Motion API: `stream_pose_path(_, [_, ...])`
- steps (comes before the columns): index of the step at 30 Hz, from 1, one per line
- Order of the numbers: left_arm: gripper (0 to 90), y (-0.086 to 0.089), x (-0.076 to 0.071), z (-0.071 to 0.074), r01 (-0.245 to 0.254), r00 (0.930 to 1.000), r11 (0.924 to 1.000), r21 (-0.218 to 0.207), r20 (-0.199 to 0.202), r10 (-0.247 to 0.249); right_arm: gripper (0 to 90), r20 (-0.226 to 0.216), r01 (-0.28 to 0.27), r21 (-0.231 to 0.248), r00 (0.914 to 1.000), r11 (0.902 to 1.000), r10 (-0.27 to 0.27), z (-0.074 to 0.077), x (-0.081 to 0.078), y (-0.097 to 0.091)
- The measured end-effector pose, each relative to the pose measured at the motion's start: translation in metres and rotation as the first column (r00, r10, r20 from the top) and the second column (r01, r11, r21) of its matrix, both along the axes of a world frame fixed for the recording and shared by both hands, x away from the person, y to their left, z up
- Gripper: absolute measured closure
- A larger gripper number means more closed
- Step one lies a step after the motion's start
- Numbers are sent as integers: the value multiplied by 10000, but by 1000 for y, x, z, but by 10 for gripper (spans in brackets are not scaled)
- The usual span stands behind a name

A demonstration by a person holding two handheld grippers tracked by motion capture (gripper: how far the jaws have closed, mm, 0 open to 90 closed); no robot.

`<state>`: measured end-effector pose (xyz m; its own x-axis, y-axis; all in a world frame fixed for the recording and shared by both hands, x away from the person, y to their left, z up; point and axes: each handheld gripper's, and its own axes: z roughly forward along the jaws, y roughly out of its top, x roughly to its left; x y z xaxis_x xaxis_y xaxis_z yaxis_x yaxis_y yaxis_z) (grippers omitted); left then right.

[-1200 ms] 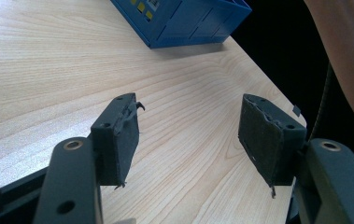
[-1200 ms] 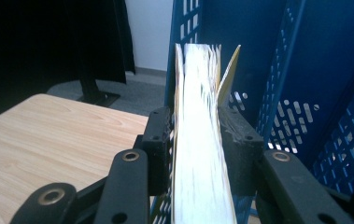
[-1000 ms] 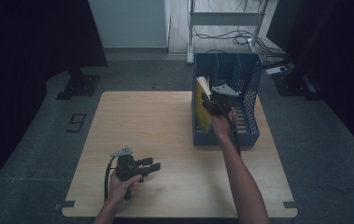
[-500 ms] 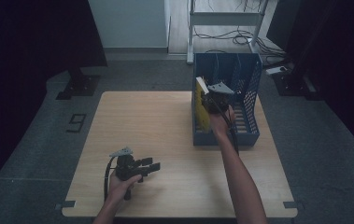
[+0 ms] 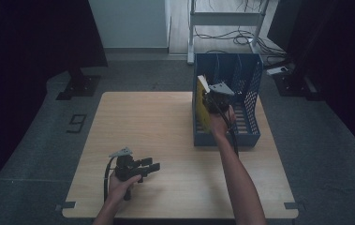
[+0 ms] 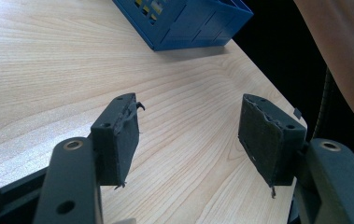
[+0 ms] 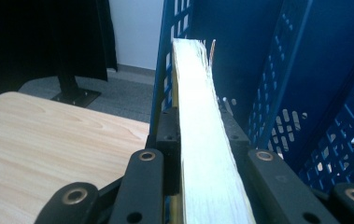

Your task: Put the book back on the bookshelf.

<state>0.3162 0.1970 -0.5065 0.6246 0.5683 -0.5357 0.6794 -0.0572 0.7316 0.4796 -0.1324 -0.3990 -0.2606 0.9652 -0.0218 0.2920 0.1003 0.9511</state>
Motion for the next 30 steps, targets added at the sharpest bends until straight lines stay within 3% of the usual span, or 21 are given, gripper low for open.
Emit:
stream_pose_path(9, [379, 3, 1, 0, -29, 10000, 9999, -137, -10, 29, 743, 213, 467, 129, 9987, 9988, -470, 3, 13, 8])
stream_pose_path(21, [391, 13, 0, 3, -672, 9973, 9966, -477, 258, 685, 743, 313, 748, 283, 9966, 9968, -757, 3, 28, 14])
stream_pose_path(30, [390, 15, 2, 1, -756, 9970, 9963, -414, 158, 764, 743, 512, 940, 356, 9941, 9949, -957, 9, 41, 16])
